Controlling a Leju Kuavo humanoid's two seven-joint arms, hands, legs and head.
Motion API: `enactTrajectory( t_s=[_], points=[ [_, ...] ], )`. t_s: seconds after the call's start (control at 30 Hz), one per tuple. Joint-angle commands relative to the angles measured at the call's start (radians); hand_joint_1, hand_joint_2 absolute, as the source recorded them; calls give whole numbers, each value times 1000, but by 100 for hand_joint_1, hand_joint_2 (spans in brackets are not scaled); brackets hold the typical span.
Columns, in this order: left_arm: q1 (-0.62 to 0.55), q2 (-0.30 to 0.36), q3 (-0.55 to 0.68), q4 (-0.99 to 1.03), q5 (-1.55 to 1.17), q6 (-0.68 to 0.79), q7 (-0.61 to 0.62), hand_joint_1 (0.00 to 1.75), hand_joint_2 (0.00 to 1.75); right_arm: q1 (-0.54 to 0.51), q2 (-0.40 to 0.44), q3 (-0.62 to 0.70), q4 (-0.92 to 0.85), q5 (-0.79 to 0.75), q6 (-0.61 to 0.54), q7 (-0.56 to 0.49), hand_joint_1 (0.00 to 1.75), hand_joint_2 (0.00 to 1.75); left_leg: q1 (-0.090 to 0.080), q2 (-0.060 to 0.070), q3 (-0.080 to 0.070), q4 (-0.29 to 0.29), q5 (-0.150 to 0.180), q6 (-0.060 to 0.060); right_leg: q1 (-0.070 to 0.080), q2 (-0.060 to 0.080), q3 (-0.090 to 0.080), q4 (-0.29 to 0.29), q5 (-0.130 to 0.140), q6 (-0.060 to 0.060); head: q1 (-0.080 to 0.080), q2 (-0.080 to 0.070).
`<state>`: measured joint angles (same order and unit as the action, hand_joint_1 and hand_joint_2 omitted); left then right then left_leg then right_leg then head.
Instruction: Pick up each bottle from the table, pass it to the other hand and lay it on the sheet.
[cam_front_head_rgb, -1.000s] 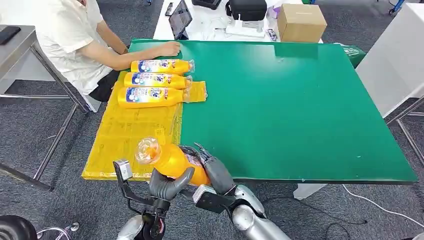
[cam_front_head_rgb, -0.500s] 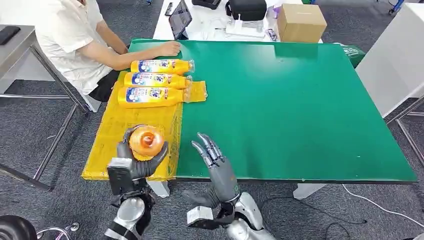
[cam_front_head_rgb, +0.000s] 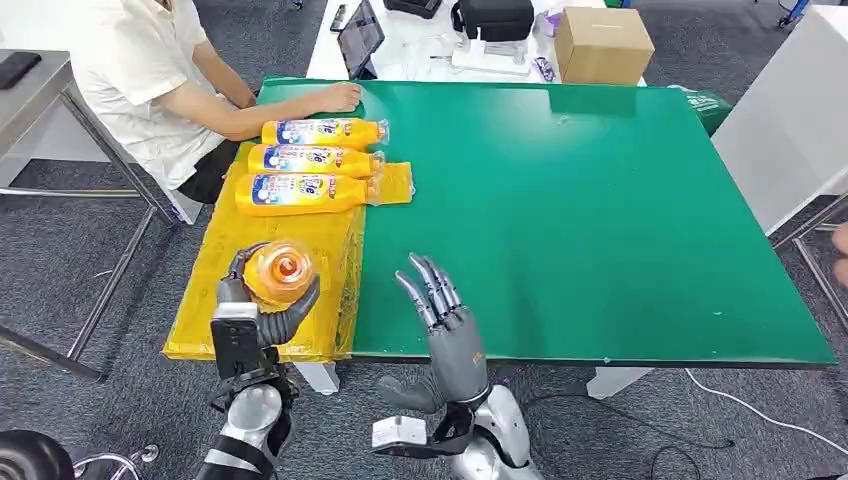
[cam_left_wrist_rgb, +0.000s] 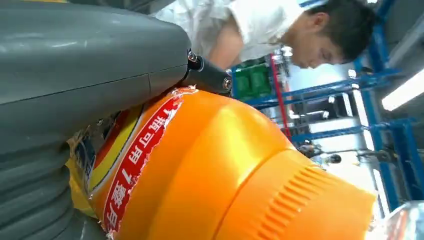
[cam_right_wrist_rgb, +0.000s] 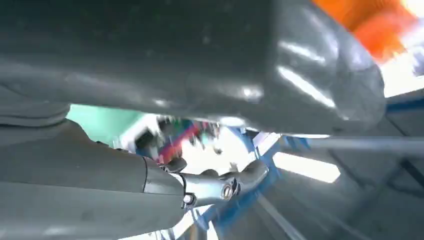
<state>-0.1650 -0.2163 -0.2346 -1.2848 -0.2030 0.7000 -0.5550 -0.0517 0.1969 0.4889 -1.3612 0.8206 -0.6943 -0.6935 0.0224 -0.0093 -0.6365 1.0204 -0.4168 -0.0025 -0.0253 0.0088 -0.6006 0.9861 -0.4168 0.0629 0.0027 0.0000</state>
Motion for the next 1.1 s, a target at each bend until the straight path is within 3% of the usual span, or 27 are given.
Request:
enactTrajectory(
  t_s=[0.03,0.13,0.27,0.7,0.77,0.8,1.1],
  points=[
    [-181,91,-30,260,-525,-76,322,175,175,-12,16,-90,-42,-115,-4,-5,0,0,0,-2,3,-1,0,1,1,-3,4,-1,-1,-2,1,0],
    [-380,88,-79,608,-644,-161,442,175,175,-66,-4,-11,39,-196,-4,-5,0,0,0,-3,6,-3,2,1,1,-4,7,-3,0,-4,0,0],
    [-498,88,-104,806,-745,-133,545,175,175,-97,-9,50,95,-245,-4,-5,0,0,1,-1,5,-2,3,2,2,-2,6,-2,1,-4,1,0],
    [-600,73,-137,930,-834,-398,628,175,175,-109,-24,95,126,-344,14,1,0,0,0,2,6,-1,3,0,1,0,6,-1,2,-5,1,0],
    [-601,70,-144,926,-841,-406,621,9,175,-108,-24,94,130,-350,19,0,0,0,0,1,5,-1,3,0,1,0,5,0,3,-5,0,0],
    [-601,69,-161,920,-854,-423,600,0,175,-109,-27,93,134,-359,28,-4,0,0,1,2,5,-1,3,0,2,0,5,-1,3,-6,1,0],
    [-582,37,-189,870,-830,-546,500,0,175,-108,-50,88,124,-392,24,-5,0,0,0,0,3,0,3,0,1,-1,3,0,2,-4,1,0]
  ],
)
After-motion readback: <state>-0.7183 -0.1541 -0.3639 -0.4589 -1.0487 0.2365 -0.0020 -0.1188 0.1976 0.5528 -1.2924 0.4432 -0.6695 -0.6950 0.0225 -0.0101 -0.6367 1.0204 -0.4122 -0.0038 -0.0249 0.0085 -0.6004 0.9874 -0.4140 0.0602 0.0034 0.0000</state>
